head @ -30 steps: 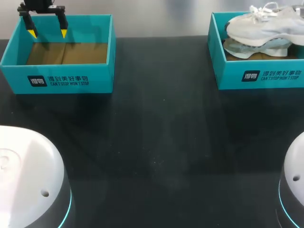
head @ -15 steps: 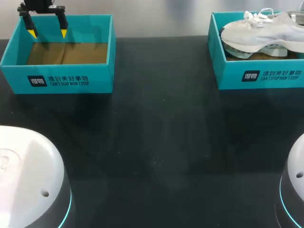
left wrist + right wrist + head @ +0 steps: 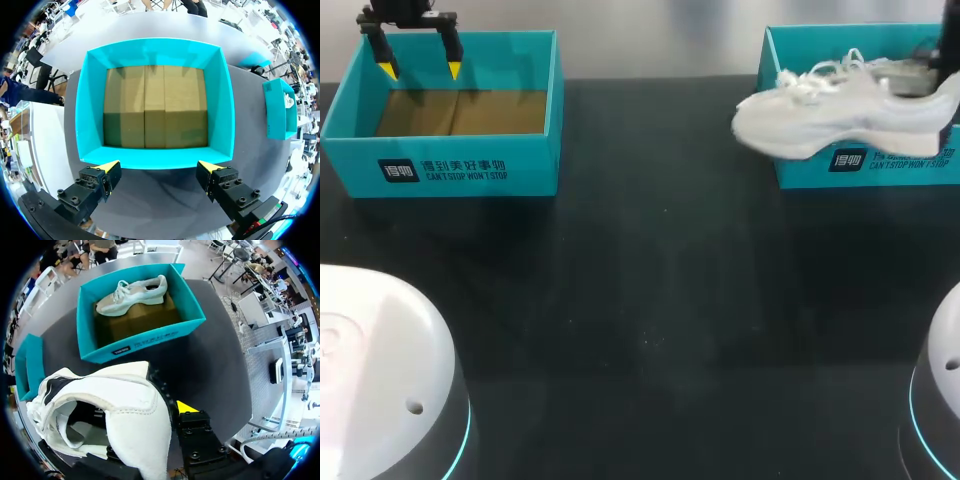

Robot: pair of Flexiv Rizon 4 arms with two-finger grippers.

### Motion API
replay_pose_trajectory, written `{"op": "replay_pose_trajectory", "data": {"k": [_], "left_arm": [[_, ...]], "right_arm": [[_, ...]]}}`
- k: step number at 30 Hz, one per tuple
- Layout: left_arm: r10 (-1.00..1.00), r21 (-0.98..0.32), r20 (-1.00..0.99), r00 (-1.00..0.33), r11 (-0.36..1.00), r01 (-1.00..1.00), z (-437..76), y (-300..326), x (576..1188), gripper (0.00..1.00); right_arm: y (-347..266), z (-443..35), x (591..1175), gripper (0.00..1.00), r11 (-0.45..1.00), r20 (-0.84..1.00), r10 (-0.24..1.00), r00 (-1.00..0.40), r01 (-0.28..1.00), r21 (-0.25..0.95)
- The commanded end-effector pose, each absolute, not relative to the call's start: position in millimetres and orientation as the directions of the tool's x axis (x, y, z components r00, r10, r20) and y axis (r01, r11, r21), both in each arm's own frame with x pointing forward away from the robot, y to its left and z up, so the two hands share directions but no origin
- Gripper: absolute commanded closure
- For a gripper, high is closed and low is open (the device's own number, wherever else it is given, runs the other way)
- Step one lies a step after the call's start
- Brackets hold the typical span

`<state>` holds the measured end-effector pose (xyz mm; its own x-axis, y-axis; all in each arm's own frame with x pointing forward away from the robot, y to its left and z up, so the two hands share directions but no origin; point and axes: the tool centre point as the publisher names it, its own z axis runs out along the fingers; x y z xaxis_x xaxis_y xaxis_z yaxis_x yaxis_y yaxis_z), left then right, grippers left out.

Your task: Take the shoe out of the shoebox, open the shoe tongue, remove and reinsert the insole, then place the shoe into the shoebox

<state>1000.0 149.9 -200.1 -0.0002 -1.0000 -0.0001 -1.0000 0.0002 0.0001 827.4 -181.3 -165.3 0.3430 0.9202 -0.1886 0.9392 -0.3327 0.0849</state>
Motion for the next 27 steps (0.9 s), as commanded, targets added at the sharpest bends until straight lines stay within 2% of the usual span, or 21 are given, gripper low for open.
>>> {"op": "replay_pose_trajectory", "data": {"k": [1, 9, 23, 25, 27], "left_arm": [[-1.000, 0.000, 0.000, 0.000, 0.000, -1.000, -200, 150, 1000, 0.00], [-1.000, 0.000, 0.000, 0.000, 0.000, -1.000, -200, 150, 1000, 0.00], [-1.000, 0.000, 0.000, 0.000, 0.000, -1.000, -200, 150, 1000, 0.00], [-1.000, 0.000, 0.000, 0.000, 0.000, -1.000, -200, 150, 1000, 0.00], [-1.000, 0.000, 0.000, 0.000, 0.000, -1.000, -200, 150, 1000, 0.00]], "right_arm": [[-161, -181, 792, 1.00, -0.321, -0.179, 0.922, 0.344, 0.936, 0.145], [-118, -215, 768, 1.00, -0.301, -0.181, 0.932, 0.313, 0.949, 0.094], [-118, -215, 768, 1.00, -0.301, -0.181, 0.932, 0.313, 0.949, 0.094], [-95, -215, 761, 1.00, -0.282, -0.263, 0.917, 0.301, 0.953, 0.106], [-74, -217, 750, 1.00, -0.259, -0.246, 0.929, 0.276, 0.961, 0.101]]}}
